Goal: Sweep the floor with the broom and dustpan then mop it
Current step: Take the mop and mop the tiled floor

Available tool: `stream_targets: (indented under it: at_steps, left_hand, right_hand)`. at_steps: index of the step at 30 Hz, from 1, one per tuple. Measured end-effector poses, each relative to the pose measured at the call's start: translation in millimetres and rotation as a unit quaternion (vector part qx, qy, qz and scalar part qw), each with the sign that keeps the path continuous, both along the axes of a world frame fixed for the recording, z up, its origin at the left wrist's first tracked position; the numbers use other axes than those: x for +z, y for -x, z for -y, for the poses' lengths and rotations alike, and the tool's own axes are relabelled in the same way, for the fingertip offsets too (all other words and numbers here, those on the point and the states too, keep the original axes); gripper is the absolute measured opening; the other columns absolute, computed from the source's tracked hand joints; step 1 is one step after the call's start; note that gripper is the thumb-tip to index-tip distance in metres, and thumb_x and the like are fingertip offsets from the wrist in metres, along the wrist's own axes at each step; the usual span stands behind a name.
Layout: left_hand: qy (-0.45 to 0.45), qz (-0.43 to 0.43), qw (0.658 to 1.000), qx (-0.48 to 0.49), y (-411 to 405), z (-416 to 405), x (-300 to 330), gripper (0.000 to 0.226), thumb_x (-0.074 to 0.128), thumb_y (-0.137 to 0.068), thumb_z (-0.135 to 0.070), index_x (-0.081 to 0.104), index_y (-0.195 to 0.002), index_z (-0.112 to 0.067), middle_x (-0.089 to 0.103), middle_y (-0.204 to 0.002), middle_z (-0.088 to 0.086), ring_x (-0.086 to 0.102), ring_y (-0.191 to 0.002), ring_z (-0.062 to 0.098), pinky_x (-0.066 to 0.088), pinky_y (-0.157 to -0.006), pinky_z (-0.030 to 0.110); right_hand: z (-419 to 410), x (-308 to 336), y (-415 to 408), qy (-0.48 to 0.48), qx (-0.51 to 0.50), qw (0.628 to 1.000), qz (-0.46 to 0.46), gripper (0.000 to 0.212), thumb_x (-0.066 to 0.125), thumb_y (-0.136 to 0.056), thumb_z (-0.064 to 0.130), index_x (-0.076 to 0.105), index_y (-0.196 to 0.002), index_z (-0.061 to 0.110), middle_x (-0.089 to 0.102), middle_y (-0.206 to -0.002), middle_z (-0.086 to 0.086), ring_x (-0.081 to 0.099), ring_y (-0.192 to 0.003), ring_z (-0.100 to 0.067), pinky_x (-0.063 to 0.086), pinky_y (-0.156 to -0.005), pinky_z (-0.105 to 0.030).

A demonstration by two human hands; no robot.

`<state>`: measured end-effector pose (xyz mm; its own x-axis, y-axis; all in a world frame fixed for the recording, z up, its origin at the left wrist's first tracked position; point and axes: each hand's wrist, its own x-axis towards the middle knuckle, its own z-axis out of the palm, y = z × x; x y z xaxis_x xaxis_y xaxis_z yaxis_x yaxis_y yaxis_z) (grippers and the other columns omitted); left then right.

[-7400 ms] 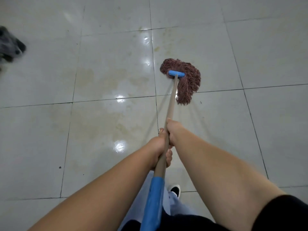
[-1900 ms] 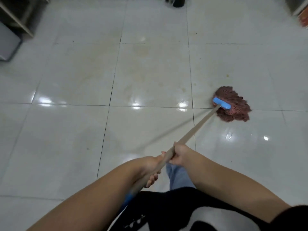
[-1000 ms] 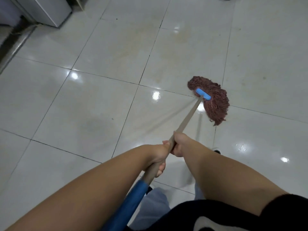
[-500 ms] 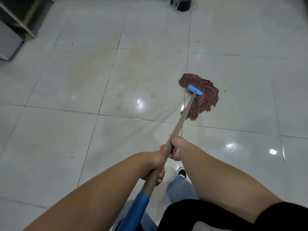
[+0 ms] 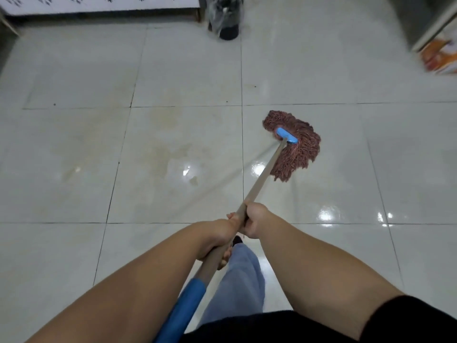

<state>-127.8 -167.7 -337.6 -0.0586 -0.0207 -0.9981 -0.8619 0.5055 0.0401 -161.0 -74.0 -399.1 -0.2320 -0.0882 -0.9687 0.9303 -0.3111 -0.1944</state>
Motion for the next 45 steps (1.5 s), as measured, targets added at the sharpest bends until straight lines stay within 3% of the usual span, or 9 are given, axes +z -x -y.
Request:
stream_targets:
  at_steps: [6,15,18,22,28,33,36,40,45]
  left_hand:
    - [0.011,-0.053,0.999,-0.008,92,-23,4,0.055,0.027,-0.089,-0.059,0.042,-0.068,-0.01,0.039,-0.033,0.0,0.035,-0.024,0.012,0.037,-0.037,0.012]
    - [-0.007,-0.048,0.997,0.066,77,-77,8,0.06,0.028,-0.088,-0.065,0.045,-0.08,-0.007,0.041,-0.031,-0.001,0.035,-0.023,0.012,0.035,-0.037,0.011]
    - [-0.029,-0.051,0.993,0.103,44,-115,7,0.061,0.028,-0.09,-0.063,0.045,-0.078,-0.006,0.039,-0.031,0.0,0.034,-0.024,0.012,0.032,-0.038,0.01]
    - [-0.076,-0.039,0.974,0.21,1,-179,9,0.063,0.022,-0.092,-0.064,0.043,-0.071,-0.008,0.039,-0.032,-0.002,0.036,-0.025,0.009,0.032,-0.035,0.01]
    - [-0.125,-0.038,0.939,0.32,-62,-217,18,0.057,0.036,-0.09,-0.062,0.044,-0.074,-0.008,0.049,-0.04,0.002,0.049,-0.033,0.009,0.047,-0.039,0.017]
    - [-0.099,-0.034,0.942,0.319,-128,-231,30,0.053,0.03,-0.095,-0.055,0.043,-0.067,-0.012,0.041,-0.04,-0.001,0.036,-0.034,0.009,0.032,-0.039,0.015]
    - [-0.077,-0.036,0.934,0.348,-183,-230,38,0.062,0.029,-0.086,-0.071,0.042,-0.067,-0.014,0.039,-0.044,-0.002,0.034,-0.038,0.008,0.032,-0.04,0.014]
    - [-0.053,-0.037,0.927,0.37,-277,-219,43,0.06,0.03,-0.087,-0.07,0.043,-0.075,-0.012,0.04,-0.042,-0.002,0.036,-0.034,0.009,0.033,-0.041,0.015]
    - [-0.058,-0.044,0.902,0.425,-423,-198,41,0.056,0.033,-0.09,-0.064,0.047,-0.083,-0.009,0.044,-0.045,0.0,0.038,-0.034,0.01,0.034,-0.039,0.014]
  right_hand:
    - [-20,10,79,-0.022,-0.001,1.0,-0.009,0.032,0.034,-0.101,0.026,0.048,-0.082,0.005,0.059,-0.076,-0.011,0.058,-0.064,-0.022,0.048,-0.048,-0.033]
    - [-80,20,85,-0.027,0.09,0.995,-0.033,0.027,0.033,-0.101,0.019,0.048,-0.086,0.002,0.056,-0.074,-0.013,0.056,-0.065,-0.024,0.049,-0.049,-0.032]
    - [-107,17,68,-0.07,0.157,0.985,-0.015,0.029,0.035,-0.101,0.03,0.045,-0.101,0.003,0.054,-0.076,-0.012,0.055,-0.07,-0.027,0.049,-0.064,-0.039]
    - [-164,10,35,-0.051,0.156,0.986,0.006,0.035,0.03,-0.1,0.028,0.045,-0.12,0.003,0.053,-0.079,-0.016,0.056,-0.064,-0.029,0.052,-0.042,-0.031]
    - [-207,1,-22,0.005,0.105,0.994,-0.014,0.048,0.028,-0.1,0.044,0.041,-0.116,0.001,0.053,-0.081,-0.015,0.056,-0.067,-0.026,0.051,-0.057,-0.037]
    - [-212,3,-73,0.05,0.069,0.996,-0.005,0.044,0.032,-0.099,0.044,0.037,-0.117,0.004,0.055,-0.089,-0.016,0.064,-0.058,-0.029,0.056,-0.045,-0.032]
    - [-201,2,-124,0.025,0.105,0.994,-0.002,0.034,0.031,-0.1,0.042,0.035,-0.106,0.009,0.05,-0.072,-0.015,0.051,-0.032,-0.019,0.046,-0.036,-0.02]
    - [-180,-1,-215,0.011,0.114,0.993,0.009,0.042,0.033,-0.098,0.046,0.036,-0.081,0.009,0.045,-0.059,-0.009,0.04,-0.023,-0.013,0.041,-0.035,-0.016]
    - [-149,-2,-356,0.014,0.164,0.986,0.031,0.045,0.034,-0.097,0.05,0.037,-0.078,0.01,0.044,-0.031,-0.005,0.039,-0.022,-0.013,0.036,-0.032,-0.012]
